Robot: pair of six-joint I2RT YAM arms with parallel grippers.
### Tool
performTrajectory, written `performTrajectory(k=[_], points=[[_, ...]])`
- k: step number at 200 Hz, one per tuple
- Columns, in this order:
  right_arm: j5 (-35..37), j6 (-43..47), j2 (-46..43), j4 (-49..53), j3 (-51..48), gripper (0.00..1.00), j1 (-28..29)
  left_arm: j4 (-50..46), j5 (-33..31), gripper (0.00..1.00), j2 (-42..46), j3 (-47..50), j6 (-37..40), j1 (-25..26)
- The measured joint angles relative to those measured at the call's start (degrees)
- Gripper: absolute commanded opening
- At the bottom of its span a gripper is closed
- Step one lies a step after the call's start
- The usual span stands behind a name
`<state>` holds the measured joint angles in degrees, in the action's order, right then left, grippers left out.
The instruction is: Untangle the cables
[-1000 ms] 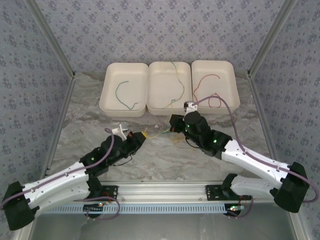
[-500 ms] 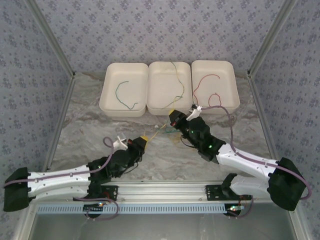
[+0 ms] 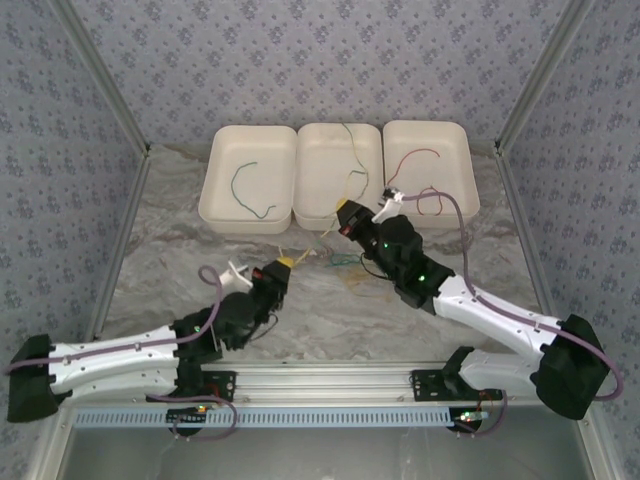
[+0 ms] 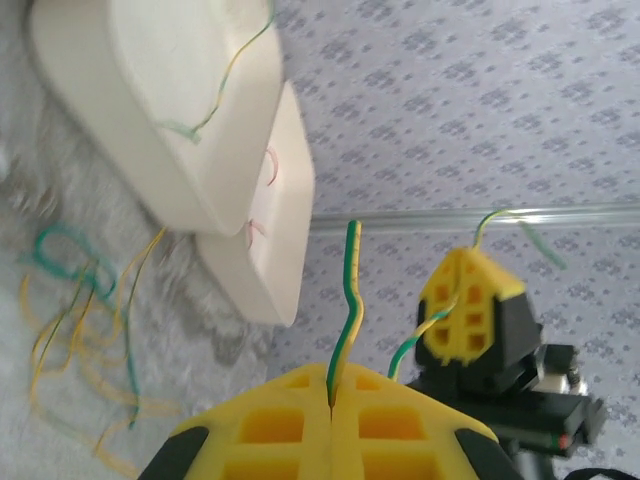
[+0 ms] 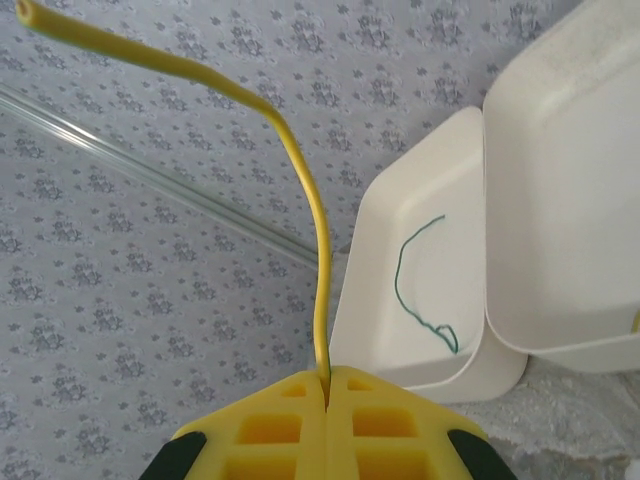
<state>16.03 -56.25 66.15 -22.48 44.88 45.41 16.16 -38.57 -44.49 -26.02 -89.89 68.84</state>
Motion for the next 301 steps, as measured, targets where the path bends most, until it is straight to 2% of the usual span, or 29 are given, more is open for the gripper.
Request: performTrajectory(k=[17,30,38,50,59,65,75,106,139,167,207,227,242,268,301], points=[[-2.1,0.6,0.0,0.5,0.4,0.0,-1.7,-0.1,8.0,0.0,2.3,-0.9,3.6,-7.7],[-4.3,0.6,0.0,0.9,0.4,0.0,-3.1,-1.3,13.8,0.0,3.7,-0.9,5.0,-11.7],[-5.9,0.6,0.1,0.9,0.5,0.0,-4.3,-2.1,16.9,0.11,4.3,-0.9,5.5,-13.6],[-6.8,0.8,1.0,1.2,1.4,0.0,-6.3,-3.7,20.3,0.38,4.9,-0.9,6.6,-16.1],[-6.0,1.2,2.2,1.4,3.0,0.0,-8.9,-6.1,21.4,0.54,5.7,-0.9,6.6,-17.9],[-5.5,1.8,3.4,1.7,4.7,0.0,-10.9,-7.8,21.9,0.6,6.2,-0.9,6.9,-19.2],[-4.9,3.0,5.5,2.1,7.7,0.0,-13.6,-10.2,22.9,0.66,6.8,-0.9,7.1,-20.7],[-7.5,8.2,13.2,6.3,18.8,0.0,-16.7,-21.5,24.7,0.67,9.9,-2.8,10.6,-22.4],[-12.0,17.7,25.7,14.9,35.8,0.0,-19.3,-33.9,25.7,0.66,12.2,-9.1,18.0,-22.4],[-14.2,25.7,36.8,23.7,48.3,0.0,-21.0,-39.8,27.4,0.64,13.8,-10.1,22.5,-22.5],[-15.6,34.7,53.9,38.6,65.1,0.0,-22.8,-45.4,29.2,0.63,17.0,-8.7,25.2,-22.5],[-17.3,36.9,61.2,45.0,71.5,0.35,-23.9,-46.7,29.8,0.63,18.2,-8.6,26.1,-22.4],[-17.8,38.1,64.1,48.2,73.1,0.52,-24.4,-47.0,30.4,0.63,18.1,-8.6,26.7,-22.5],[-17.4,38.7,63.1,50.4,69.9,0.62,-24.8,-47.1,31.5,0.63,16.5,-8.3,28.0,-22.4],[-16.0,37.2,52.2,49.2,57.3,0.63,-24.3,-46.0,32.8,0.63,13.8,-6.4,28.7,-22.4]])
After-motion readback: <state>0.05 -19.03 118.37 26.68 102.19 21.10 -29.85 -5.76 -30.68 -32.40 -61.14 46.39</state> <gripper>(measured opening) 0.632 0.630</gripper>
